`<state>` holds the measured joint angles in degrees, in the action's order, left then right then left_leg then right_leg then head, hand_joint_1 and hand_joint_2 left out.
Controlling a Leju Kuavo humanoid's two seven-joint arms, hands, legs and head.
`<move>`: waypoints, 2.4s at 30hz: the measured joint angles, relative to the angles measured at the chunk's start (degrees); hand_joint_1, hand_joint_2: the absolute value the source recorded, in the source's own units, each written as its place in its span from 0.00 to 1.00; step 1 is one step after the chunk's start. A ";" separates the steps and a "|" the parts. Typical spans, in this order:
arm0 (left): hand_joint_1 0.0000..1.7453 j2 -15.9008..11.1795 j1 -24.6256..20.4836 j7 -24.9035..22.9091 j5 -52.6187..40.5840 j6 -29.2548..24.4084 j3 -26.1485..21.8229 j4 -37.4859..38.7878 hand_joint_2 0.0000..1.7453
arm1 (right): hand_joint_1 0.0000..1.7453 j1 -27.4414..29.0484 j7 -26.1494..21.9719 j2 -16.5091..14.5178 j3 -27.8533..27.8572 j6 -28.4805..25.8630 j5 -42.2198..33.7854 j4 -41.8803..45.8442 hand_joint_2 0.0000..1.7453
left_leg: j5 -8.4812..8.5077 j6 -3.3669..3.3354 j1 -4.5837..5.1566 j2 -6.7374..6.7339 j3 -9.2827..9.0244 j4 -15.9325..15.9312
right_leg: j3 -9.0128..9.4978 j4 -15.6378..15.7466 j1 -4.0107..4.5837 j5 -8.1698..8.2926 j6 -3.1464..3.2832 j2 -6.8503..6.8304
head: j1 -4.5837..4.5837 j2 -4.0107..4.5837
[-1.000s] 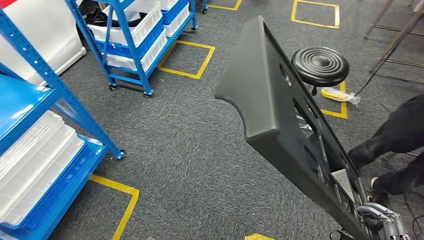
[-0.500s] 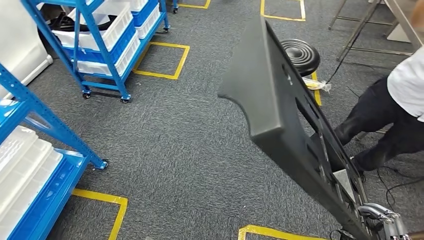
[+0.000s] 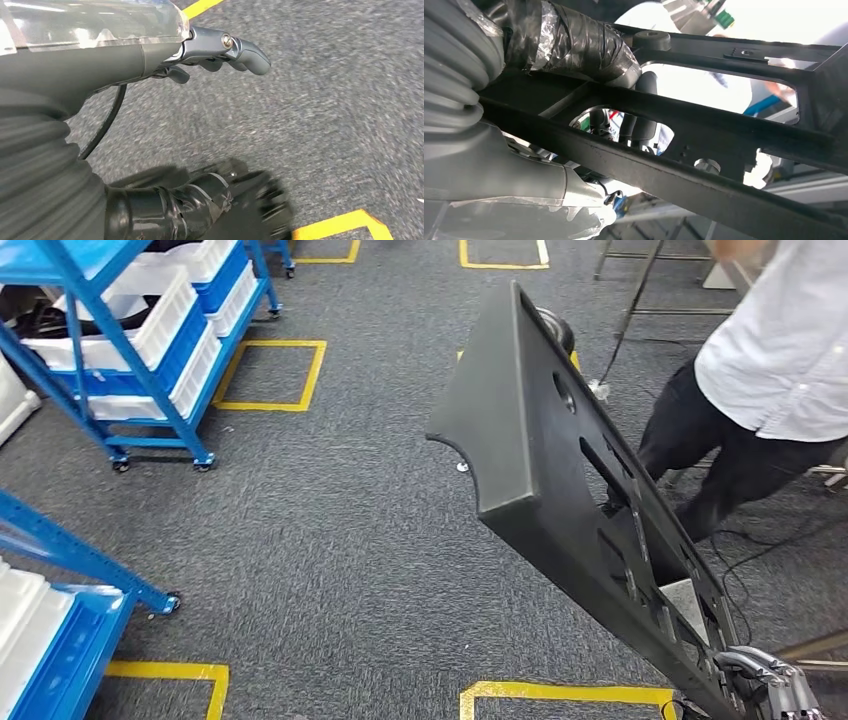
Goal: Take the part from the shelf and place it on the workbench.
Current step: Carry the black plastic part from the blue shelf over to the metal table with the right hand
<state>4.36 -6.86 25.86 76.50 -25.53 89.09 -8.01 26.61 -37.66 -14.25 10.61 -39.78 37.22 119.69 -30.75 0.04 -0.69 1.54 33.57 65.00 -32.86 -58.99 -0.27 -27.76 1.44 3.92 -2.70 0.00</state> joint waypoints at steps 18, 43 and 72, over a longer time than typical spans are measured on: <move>0.00 -0.18 -0.13 0.21 0.13 0.04 0.01 0.08 1.00 | 1.00 0.10 -0.10 0.01 0.67 -0.01 -0.43 0.00 1.00 | 1.59 -0.89 0.47 -6.93 -3.99 -7.77 | 0.00 0.09 -0.28 -0.41 -2.29 -7.21 | -0.20 0.00; 0.00 -0.22 -0.02 1.55 0.10 0.74 0.02 0.12 1.00 | 1.00 0.18 -0.13 -0.01 1.25 -0.01 -0.42 0.05 1.00 | 2.35 -2.48 0.09 -4.16 -3.07 -7.99 | -7.67 -14.62 -0.67 -6.43 -3.17 -3.52 | -0.21 0.00; 0.00 -0.18 0.01 3.54 0.20 1.57 0.00 0.12 1.00 | 1.00 -0.78 0.46 0.42 1.44 -0.02 0.09 -0.47 1.00 | 2.12 -2.72 -0.10 -2.54 -3.14 -7.84 | -7.86 -14.38 -0.63 -7.01 -3.56 -3.22 | -0.37 0.00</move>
<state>4.19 -6.85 29.39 76.71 -23.96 89.09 -7.89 25.82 -37.20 -13.83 12.05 -39.80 37.31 119.22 -28.63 -2.69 -0.80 -1.00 30.43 57.16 -40.72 -73.37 -0.90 -34.76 -2.12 0.70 -3.07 0.00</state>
